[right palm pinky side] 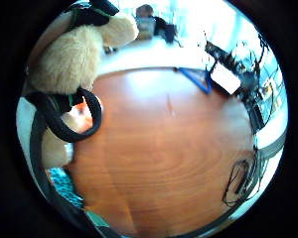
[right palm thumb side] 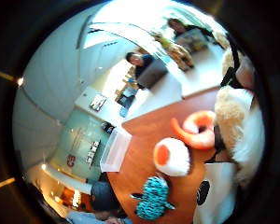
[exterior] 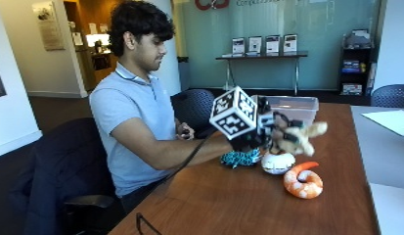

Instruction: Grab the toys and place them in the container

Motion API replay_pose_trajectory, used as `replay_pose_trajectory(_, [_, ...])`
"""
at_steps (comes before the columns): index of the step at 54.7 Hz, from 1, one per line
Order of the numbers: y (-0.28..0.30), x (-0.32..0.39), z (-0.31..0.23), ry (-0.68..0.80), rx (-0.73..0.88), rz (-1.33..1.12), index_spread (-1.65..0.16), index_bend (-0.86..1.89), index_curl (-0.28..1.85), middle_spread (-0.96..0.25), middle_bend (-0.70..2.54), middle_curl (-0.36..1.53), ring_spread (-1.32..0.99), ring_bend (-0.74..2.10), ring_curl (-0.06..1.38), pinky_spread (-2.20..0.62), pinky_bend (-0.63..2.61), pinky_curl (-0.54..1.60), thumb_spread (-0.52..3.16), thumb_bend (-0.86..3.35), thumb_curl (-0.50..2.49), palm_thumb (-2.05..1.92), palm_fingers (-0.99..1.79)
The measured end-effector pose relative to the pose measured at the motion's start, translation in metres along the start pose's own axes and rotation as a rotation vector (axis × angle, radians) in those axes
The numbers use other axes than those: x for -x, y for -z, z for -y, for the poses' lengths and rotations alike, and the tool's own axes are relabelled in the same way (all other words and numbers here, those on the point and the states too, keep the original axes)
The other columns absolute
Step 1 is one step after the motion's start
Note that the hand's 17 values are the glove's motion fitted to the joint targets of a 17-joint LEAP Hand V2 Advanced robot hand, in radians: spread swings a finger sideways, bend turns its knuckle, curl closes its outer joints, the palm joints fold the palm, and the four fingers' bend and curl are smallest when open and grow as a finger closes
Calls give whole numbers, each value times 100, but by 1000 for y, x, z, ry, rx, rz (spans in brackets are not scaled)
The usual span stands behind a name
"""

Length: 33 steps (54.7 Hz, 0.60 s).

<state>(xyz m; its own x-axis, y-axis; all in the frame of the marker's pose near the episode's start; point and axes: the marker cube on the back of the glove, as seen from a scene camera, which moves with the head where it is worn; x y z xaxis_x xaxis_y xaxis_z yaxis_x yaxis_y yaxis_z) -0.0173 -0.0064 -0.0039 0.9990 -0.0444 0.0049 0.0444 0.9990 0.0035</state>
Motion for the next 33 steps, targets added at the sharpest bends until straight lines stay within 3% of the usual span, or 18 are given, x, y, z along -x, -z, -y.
replay_pose_trajectory(12, [-11,169,23,314,113,72,-10,85,31,3,3,-2,3,23,7,-30,114,35,75,71,17,75,47])
replay_pose_trajectory(22, [-47,308,15,543,265,203,-13,90,36,3,8,-1,4,28,9,-32,124,38,100,76,20,70,37])
replay_pose_trajectory(33, [-82,412,-7,704,370,290,-14,86,38,3,13,1,4,43,14,-34,127,37,115,78,21,67,44])
